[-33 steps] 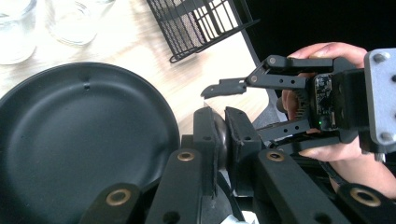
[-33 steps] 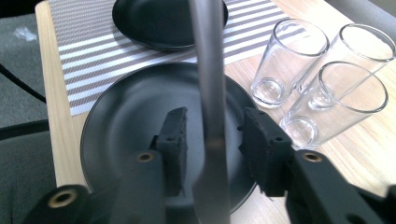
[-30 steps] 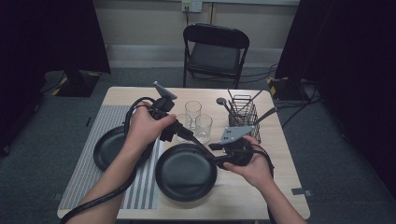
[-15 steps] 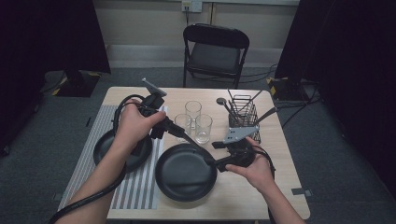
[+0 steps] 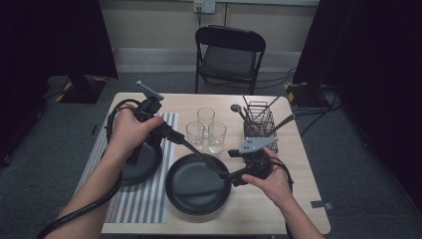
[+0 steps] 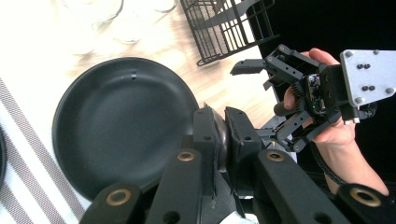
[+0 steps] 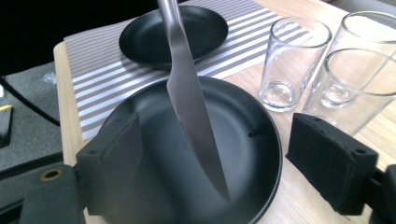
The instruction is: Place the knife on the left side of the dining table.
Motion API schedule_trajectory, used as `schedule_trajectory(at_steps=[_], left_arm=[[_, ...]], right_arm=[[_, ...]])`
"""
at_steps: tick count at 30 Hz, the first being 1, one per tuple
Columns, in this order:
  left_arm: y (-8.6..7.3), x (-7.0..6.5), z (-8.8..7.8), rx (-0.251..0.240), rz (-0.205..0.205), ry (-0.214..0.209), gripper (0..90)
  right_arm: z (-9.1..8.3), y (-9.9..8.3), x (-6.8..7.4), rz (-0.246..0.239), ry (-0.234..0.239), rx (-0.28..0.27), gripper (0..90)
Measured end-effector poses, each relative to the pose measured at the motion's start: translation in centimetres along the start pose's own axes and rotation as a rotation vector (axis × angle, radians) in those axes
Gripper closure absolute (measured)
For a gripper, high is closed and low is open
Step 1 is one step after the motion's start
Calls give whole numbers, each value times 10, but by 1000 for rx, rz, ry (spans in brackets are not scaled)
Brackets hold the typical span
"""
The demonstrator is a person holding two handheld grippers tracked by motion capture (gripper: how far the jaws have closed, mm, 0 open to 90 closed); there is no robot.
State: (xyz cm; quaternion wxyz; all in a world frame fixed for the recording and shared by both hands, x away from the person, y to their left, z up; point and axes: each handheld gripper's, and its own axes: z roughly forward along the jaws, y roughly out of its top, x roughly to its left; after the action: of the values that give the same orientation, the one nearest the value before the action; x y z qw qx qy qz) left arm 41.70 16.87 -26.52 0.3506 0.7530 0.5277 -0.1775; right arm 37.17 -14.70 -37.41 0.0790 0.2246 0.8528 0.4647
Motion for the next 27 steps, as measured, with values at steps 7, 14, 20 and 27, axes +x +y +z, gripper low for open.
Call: schedule_trajectory(at_steps=[7, 14, 20, 27], left_arm=[[-2, 3, -12, -6, 0, 12, 838], [-3, 4, -23, -15, -20, 40, 838], [-5, 7, -30, -18, -29, 53, 838], [-9, 13, -37, -24, -41, 63, 838]], right_arm=[[2, -2, -1, 15, 4, -5, 165], [6, -5, 1, 3, 4, 14, 165], [13, -8, 2, 7, 16, 21, 165], [19, -8, 6, -8, 27, 25, 173]])
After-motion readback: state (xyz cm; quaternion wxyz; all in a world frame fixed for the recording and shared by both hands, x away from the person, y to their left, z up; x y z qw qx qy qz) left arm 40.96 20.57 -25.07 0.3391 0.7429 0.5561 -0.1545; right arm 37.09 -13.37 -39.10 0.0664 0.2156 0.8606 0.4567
